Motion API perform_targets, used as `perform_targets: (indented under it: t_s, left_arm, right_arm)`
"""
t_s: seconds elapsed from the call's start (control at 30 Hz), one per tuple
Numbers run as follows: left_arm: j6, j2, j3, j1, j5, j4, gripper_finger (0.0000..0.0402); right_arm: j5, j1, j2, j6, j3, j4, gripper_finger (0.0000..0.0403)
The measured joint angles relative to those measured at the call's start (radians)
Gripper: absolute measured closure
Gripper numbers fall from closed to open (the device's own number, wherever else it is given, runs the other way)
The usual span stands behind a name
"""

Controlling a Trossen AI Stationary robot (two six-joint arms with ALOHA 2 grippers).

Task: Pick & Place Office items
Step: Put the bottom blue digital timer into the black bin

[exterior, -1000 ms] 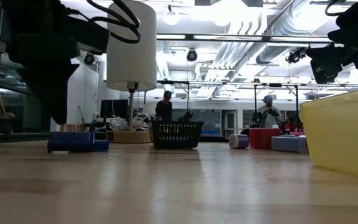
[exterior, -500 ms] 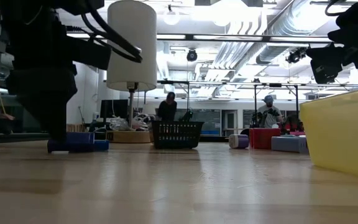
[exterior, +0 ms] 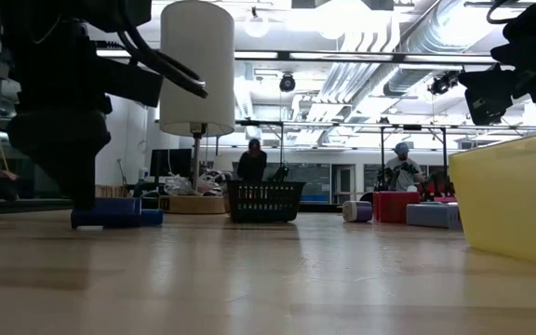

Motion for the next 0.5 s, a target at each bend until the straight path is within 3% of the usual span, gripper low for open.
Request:
perform_targets:
  t_s: [0.5]
  left_arm:
    - [0.047,0.041,-0.008,0.035,-0.002,-0.001,0.0125]
  right_arm:
    - [0.000,0.000,0.000,0.000,0.000,0.000,0.0213]
